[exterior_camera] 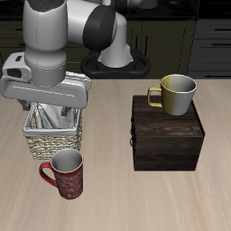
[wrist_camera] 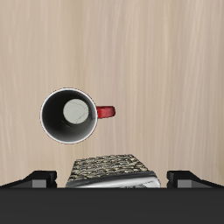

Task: Place the red mug in the basket

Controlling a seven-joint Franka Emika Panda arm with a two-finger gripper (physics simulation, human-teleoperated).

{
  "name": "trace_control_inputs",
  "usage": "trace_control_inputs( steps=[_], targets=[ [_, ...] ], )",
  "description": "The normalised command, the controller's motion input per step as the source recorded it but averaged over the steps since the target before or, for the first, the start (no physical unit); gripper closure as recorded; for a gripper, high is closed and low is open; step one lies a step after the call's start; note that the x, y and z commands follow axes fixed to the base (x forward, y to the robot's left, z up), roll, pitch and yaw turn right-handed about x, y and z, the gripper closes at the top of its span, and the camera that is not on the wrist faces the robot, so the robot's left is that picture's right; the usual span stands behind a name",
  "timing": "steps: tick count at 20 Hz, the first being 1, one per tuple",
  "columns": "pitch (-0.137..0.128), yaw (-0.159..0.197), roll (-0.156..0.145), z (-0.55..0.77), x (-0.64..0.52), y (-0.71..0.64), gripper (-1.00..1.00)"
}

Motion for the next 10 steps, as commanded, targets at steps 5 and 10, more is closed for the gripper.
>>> trace_control_inputs(
  steps=[5, 10],
  targets=[
    [0.017, 0.010, -0.005, -0.25, 0.11, 0.02, -1.00],
    [0.015, -0.016, -0.001, -0.26, 0.13, -0.02, -1.00]
  ],
)
